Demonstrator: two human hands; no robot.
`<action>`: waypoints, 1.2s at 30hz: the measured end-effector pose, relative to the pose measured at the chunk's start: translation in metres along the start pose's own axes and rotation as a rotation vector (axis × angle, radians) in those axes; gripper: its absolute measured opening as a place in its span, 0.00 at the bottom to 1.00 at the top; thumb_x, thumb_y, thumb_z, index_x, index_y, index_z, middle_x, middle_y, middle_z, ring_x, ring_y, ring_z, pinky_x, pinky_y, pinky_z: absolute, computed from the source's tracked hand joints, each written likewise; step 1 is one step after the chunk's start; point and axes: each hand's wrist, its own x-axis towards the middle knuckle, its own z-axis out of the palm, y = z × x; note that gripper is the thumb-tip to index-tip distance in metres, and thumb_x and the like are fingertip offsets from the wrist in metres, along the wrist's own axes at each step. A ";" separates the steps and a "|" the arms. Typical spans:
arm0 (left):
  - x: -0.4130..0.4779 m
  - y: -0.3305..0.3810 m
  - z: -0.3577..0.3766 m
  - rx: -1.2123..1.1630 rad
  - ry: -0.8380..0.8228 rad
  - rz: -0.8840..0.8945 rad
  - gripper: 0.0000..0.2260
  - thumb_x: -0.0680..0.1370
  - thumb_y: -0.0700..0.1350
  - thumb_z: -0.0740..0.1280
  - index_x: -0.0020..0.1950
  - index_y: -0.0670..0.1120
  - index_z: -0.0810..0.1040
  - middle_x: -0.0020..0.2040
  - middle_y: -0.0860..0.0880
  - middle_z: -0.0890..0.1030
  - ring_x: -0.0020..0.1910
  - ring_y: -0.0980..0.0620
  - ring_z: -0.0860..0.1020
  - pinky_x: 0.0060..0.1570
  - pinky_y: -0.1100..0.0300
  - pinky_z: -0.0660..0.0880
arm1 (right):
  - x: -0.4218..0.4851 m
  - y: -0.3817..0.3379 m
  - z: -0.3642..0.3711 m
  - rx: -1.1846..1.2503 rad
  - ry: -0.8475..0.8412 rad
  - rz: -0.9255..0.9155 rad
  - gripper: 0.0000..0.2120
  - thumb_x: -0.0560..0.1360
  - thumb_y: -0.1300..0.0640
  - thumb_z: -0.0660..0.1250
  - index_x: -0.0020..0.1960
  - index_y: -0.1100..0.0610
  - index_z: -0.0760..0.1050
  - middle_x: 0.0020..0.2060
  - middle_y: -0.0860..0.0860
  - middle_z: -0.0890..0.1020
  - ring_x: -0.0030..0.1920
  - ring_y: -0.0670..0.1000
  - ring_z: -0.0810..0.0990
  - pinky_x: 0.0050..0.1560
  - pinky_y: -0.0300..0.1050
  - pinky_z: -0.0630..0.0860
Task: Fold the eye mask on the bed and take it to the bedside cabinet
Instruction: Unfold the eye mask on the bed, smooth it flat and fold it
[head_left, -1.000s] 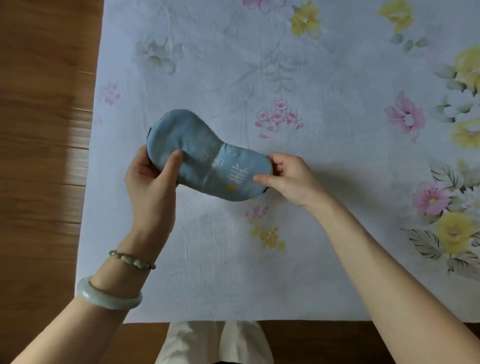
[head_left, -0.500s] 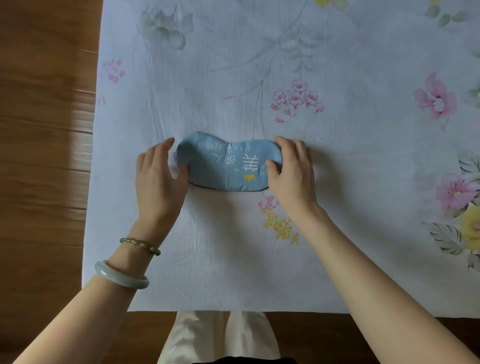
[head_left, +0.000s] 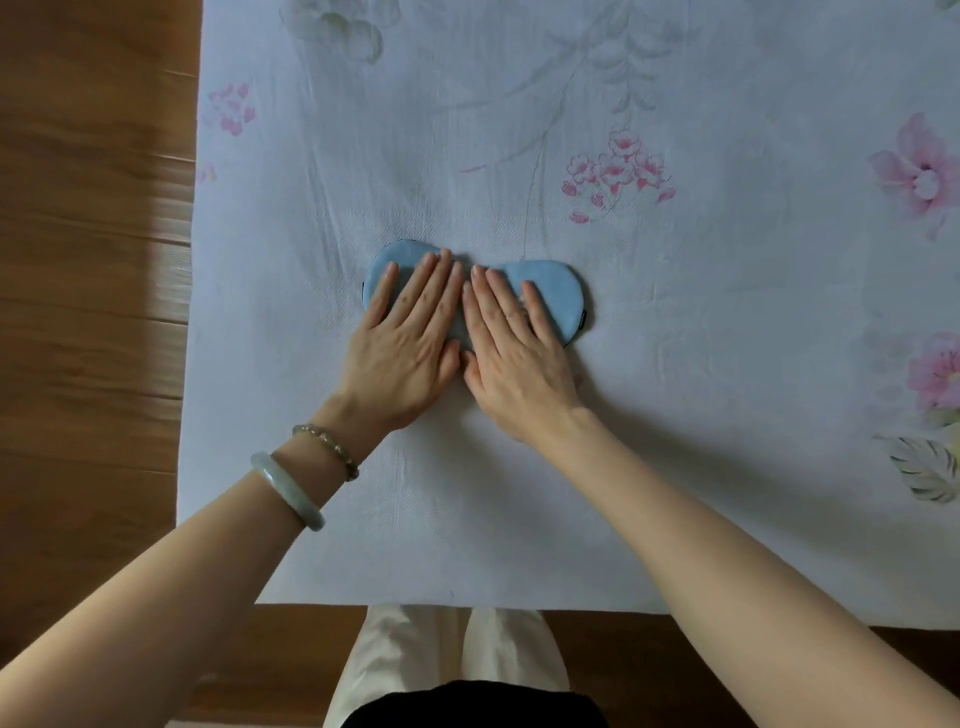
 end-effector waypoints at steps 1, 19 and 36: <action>0.001 0.001 -0.002 -0.005 -0.010 0.002 0.26 0.80 0.50 0.49 0.74 0.35 0.60 0.74 0.37 0.63 0.74 0.40 0.61 0.73 0.44 0.53 | 0.001 0.000 -0.001 -0.003 -0.008 0.002 0.27 0.78 0.50 0.51 0.72 0.65 0.58 0.72 0.58 0.65 0.73 0.56 0.60 0.73 0.56 0.55; -0.025 -0.034 -0.007 -0.010 -0.009 -0.033 0.29 0.81 0.55 0.49 0.76 0.38 0.56 0.76 0.40 0.60 0.75 0.45 0.57 0.75 0.46 0.51 | -0.031 0.045 -0.002 0.167 -0.056 0.067 0.30 0.77 0.51 0.50 0.74 0.65 0.51 0.74 0.62 0.57 0.75 0.58 0.54 0.74 0.53 0.49; -0.020 -0.083 -0.034 -0.080 0.167 0.296 0.12 0.78 0.35 0.63 0.60 0.32 0.77 0.61 0.34 0.78 0.60 0.34 0.77 0.65 0.39 0.68 | -0.032 0.058 -0.018 1.070 0.097 0.747 0.11 0.74 0.61 0.68 0.56 0.62 0.76 0.42 0.51 0.78 0.43 0.50 0.78 0.45 0.39 0.73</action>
